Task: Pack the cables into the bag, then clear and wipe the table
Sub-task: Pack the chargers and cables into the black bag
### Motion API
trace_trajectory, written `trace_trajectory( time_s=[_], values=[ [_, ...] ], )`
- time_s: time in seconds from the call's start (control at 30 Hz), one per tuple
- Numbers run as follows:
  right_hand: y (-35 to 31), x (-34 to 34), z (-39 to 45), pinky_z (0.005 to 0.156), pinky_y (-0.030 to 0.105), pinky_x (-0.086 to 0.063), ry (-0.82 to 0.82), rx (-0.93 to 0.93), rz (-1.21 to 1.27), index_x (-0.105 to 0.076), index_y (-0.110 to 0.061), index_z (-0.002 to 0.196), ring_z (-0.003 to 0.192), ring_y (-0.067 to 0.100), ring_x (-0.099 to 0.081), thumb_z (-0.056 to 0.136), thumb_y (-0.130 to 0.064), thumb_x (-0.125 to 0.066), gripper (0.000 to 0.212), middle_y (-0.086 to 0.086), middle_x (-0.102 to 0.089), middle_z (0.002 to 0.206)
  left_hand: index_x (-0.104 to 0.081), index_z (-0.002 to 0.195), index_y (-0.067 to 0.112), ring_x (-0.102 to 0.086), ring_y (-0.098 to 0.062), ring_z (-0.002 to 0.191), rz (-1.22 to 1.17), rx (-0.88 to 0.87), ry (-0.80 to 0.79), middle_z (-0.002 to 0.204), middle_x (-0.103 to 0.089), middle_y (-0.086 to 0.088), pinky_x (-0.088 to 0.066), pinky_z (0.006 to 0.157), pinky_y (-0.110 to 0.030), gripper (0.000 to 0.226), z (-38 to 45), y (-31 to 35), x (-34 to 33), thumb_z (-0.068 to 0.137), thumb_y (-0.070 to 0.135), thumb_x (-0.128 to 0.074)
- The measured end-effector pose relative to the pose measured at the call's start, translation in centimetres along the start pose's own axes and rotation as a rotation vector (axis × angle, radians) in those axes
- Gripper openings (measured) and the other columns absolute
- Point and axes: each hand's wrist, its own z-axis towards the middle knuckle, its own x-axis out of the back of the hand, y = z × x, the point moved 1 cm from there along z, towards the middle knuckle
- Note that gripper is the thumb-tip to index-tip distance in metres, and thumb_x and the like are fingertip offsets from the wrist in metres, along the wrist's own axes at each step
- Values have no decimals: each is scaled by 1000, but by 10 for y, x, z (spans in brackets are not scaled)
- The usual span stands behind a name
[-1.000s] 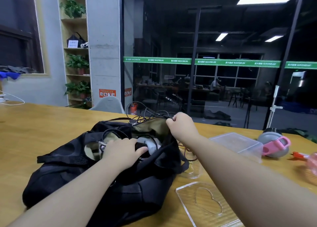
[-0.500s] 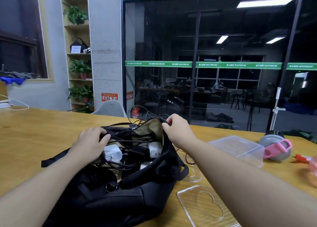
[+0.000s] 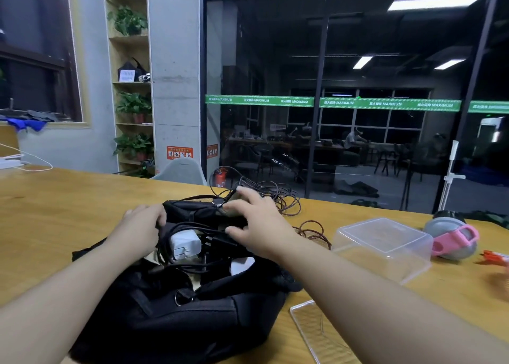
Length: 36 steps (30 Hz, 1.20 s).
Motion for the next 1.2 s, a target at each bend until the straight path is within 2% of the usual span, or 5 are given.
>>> trace_trajectory(
  time_s=[0.33, 0.67, 0.77, 0.93, 1.2],
  values=[
    [-11, -31, 8, 104, 40, -31, -67, 20, -125, -41, -31, 142, 134, 25, -28, 97, -36, -47, 45, 1, -55, 134, -48, 77, 31, -35, -14, 102, 68, -212, -181, 99, -53, 6, -31, 88, -23, 23, -7, -4, 10, 79, 10, -56],
    [-36, -55, 27, 100, 38, -31, 3, 243, -168, -38, -20, 143, 123, 29, -40, 94, -12, -50, 51, 6, -50, 136, -60, 51, 26, -53, -22, 89, -92, -292, 123, 87, -63, 2, -43, 81, -34, 49, -4, 1, 14, 67, -16, -42],
    [-45, -60, 27, 89, 41, -44, -108, 221, -12, -45, -17, 133, 114, 32, -51, 88, 2, -48, 49, 9, -50, 125, -74, 88, 13, -49, -28, 104, -13, -284, 230, 106, -64, -5, -38, 91, -34, 50, -1, 4, 14, 74, -18, -38],
    [-43, -62, 30, 68, 35, -36, -57, 154, -182, -52, -13, 112, 101, 34, -59, 91, -12, -46, 22, 14, -61, 111, -50, 133, 10, -40, -35, 111, 54, -200, 309, 133, -50, -8, -36, 98, -43, 62, 0, 1, 18, 76, -11, -44],
    [-26, -43, 38, 85, 41, -43, -22, -248, 46, -46, -9, 117, 112, 36, -56, 100, -16, -28, 25, 17, -60, 122, -28, 144, 27, -24, -16, 118, 33, -220, 161, 149, -23, 20, -33, 104, -35, 81, -25, 6, 32, 73, -10, -38]
  ],
)
